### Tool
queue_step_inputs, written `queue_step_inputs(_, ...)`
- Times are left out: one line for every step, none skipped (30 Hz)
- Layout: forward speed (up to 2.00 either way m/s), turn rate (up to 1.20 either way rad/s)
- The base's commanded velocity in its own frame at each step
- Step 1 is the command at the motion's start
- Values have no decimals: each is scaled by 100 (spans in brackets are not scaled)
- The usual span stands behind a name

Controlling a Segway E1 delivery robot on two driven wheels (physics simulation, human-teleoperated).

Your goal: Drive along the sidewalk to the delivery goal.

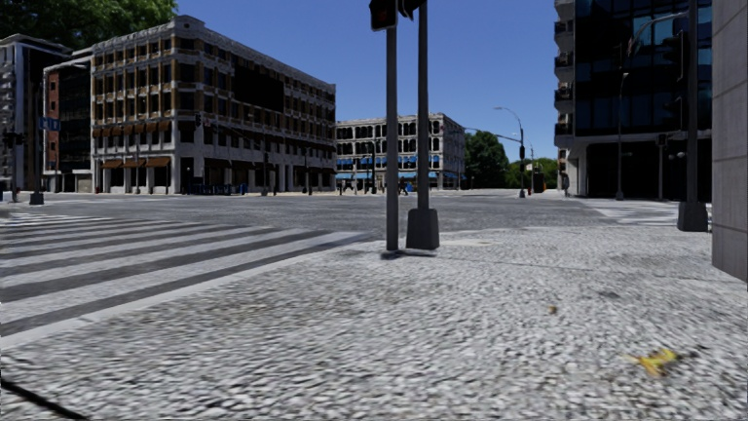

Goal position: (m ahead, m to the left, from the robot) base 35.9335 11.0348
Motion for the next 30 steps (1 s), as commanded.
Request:
queue_step_inputs(200,51)
queue_step_inputs(200,54)
queue_step_inputs(200,54)
queue_step_inputs(200,55)
queue_step_inputs(200,55)
queue_step_inputs(200,55)
queue_step_inputs(200,55)
queue_step_inputs(200,55)
queue_step_inputs(200,55)
queue_step_inputs(200,55)
queue_step_inputs(200,55)
queue_step_inputs(200,55)
queue_step_inputs(200,55)
queue_step_inputs(200,55)
queue_step_inputs(200,56)
queue_step_inputs(200,56)
queue_step_inputs(200,56)
queue_step_inputs(200,56)
queue_step_inputs(200,56)
queue_step_inputs(200,56)
queue_step_inputs(200,56)
queue_step_inputs(200,56)
queue_step_inputs(200,56)
queue_step_inputs(200,56)
queue_step_inputs(200,56)
queue_step_inputs(200,56)
queue_step_inputs(200,56)
queue_step_inputs(200,56)
queue_step_inputs(200,56)
queue_step_inputs(200,56)
